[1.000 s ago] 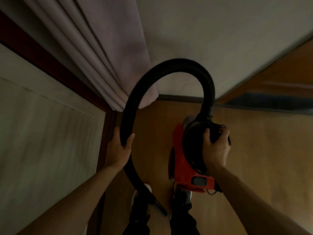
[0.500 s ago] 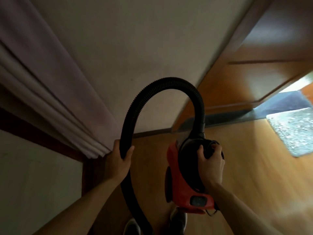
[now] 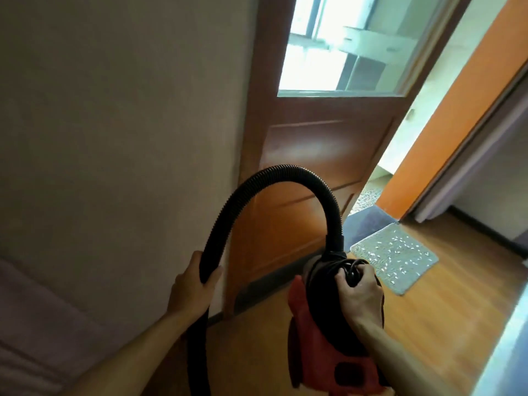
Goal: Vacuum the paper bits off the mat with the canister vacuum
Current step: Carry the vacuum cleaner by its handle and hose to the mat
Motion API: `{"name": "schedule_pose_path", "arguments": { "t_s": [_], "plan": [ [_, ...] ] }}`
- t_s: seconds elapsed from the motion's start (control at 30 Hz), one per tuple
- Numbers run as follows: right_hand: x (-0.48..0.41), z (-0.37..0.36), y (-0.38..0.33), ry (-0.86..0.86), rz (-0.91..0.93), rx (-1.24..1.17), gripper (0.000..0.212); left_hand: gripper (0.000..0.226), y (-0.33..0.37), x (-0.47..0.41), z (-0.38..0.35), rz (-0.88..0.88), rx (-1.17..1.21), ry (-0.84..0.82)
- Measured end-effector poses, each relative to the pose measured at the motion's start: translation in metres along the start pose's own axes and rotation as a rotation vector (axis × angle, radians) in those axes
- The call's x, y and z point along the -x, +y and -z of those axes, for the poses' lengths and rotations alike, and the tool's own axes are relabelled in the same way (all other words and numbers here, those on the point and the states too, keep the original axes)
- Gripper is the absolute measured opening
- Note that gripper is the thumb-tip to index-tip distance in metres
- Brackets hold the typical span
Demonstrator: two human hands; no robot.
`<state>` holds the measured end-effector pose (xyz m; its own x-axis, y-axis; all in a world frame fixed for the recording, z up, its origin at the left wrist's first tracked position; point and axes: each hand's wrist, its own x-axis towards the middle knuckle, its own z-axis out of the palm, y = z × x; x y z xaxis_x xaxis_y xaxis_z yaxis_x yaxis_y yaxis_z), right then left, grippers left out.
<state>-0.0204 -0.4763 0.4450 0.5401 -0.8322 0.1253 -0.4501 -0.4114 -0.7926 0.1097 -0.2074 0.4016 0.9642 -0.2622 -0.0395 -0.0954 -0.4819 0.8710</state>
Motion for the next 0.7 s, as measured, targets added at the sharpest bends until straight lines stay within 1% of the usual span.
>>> {"name": "schedule_pose_path", "arguments": {
  "t_s": [0.13, 0.27, 0.4, 0.57, 0.7],
  "plan": [
    [-0.047, 0.061, -0.038, 0.102, -0.001, -0.035, 0.027, 0.024, 0.093, -0.026, 0.003, -0.091, -0.044, -0.016],
    [-0.084, 0.118, -0.069, 0.212, -0.025, -0.057, 0.03, 0.029, 0.181, -0.048, -0.005, -0.173, -0.149, 0.04],
    [-0.123, 0.165, -0.09, 0.321, -0.054, -0.069, 0.031, 0.031, 0.264, -0.054, -0.026, -0.287, -0.133, 0.077],
    [-0.163, 0.212, -0.092, 0.381, -0.079, -0.096, 0.034, 0.027, 0.342, -0.056, -0.053, -0.371, -0.114, 0.072],
    [-0.18, 0.25, -0.098, 0.404, -0.096, -0.083, 0.034, 0.03, 0.39, -0.057, -0.073, -0.377, -0.068, 0.034]
  ]
}}
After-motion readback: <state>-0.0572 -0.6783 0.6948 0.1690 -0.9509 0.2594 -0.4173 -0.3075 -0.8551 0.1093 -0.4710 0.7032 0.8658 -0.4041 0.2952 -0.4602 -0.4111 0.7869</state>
